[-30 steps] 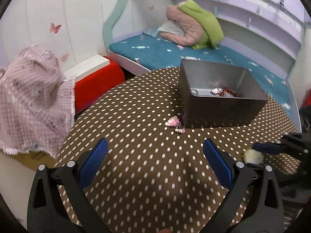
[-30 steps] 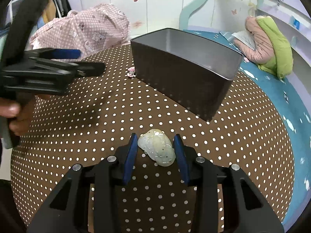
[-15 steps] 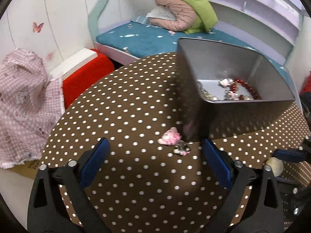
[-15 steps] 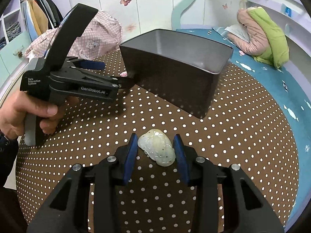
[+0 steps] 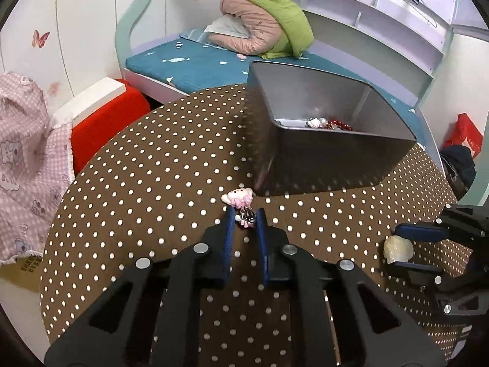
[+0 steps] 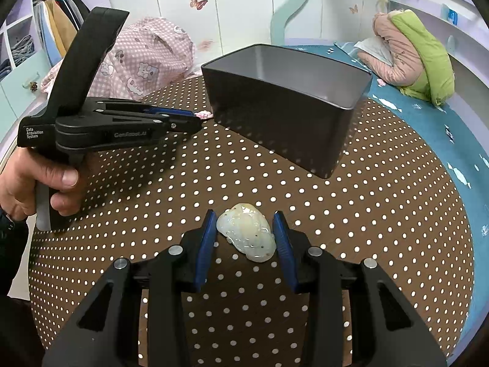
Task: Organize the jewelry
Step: 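Grasp the jade pendant with the right gripper while the left grasps the pink charm, then carry the jade pendant and pink charm over the grey box with both grippers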
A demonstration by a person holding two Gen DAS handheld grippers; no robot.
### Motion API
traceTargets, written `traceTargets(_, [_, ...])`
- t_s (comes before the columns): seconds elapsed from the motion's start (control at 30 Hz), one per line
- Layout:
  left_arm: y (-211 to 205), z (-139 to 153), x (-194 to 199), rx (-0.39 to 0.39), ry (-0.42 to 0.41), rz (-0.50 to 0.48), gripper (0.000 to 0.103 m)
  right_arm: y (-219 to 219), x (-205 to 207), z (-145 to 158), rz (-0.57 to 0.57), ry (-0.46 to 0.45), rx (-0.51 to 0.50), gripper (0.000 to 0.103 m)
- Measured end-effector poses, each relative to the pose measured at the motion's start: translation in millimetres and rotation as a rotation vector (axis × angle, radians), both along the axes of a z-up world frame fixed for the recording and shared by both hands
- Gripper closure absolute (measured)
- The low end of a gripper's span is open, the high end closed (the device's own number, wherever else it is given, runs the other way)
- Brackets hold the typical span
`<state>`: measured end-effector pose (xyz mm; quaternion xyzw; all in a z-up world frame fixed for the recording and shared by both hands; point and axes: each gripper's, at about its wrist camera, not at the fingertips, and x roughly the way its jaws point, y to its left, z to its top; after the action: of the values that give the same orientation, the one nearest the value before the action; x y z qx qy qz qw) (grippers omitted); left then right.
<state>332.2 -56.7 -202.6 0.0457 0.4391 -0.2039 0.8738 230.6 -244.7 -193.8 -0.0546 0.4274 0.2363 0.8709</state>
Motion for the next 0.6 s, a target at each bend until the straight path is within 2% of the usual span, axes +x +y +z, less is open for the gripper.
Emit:
traceTargets(0.2, [-9.0, 1.9, 1.6, 0.027, -0.007, -0.001, 0.088, -1.2, 2.3, 0.6, -0.007, -0.002, -0.001, 0.067])
traceTargets(0.37, [-7.2, 2.4, 3.9, -0.028, 0.011, 0.002, 0.089, -6.9, 1.4, 2.9, -0.009, -0.009, 0.003, 0.067])
traceTargets(0.6, [8.9, 16.5, -23.1, -0.067, -0.015, 0.014, 0.089, -8.2, -7.0, 13.9, -0.002, -0.03, 0.009, 0.067])
